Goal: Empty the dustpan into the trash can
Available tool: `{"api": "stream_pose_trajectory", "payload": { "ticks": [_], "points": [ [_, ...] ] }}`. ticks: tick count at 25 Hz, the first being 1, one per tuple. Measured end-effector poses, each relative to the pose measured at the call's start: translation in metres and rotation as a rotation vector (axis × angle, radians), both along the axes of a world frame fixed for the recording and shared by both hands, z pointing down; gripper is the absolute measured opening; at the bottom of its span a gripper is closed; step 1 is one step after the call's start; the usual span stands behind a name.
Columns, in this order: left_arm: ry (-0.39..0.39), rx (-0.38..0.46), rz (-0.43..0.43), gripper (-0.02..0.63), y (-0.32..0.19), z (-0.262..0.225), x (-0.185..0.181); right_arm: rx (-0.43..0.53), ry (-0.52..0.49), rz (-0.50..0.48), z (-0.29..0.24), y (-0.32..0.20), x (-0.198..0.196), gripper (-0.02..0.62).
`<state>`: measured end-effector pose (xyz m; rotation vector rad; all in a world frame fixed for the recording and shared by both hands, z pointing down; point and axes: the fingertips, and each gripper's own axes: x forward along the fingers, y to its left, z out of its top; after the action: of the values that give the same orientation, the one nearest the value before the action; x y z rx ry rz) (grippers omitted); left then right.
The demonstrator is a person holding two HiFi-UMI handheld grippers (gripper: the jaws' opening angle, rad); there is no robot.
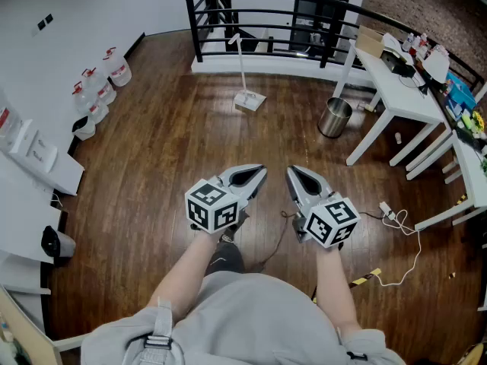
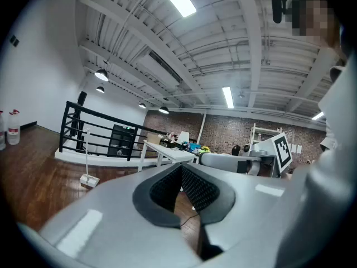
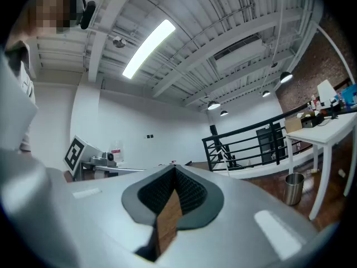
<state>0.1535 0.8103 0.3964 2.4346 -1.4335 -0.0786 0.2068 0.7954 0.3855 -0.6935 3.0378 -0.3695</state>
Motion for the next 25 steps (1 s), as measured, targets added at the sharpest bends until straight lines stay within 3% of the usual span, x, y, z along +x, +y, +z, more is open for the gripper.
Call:
{"api": "stream_pose_trajectory", "payload": {
  "ticks": [7, 17, 25],
  "points": [
    [0.002, 0.013, 0.008, 0.006, -0.079, 0.003, -0.057, 0.002, 0.008, 0.013, 0.004, -0.078, -0.052, -0.002],
    [0.002, 0.011, 0.075, 0.006, -0.219, -0.009, -0.176, 0.001, 0.035, 0.072, -0.01, -0.224, -0.172, -0.002],
    [0.008, 0.006, 0.045, 0.006, -0.318, 0.005, -0.245, -0.027, 0.057, 0.091, 0.002, -0.32, -0.228, -0.002]
  ]
}}
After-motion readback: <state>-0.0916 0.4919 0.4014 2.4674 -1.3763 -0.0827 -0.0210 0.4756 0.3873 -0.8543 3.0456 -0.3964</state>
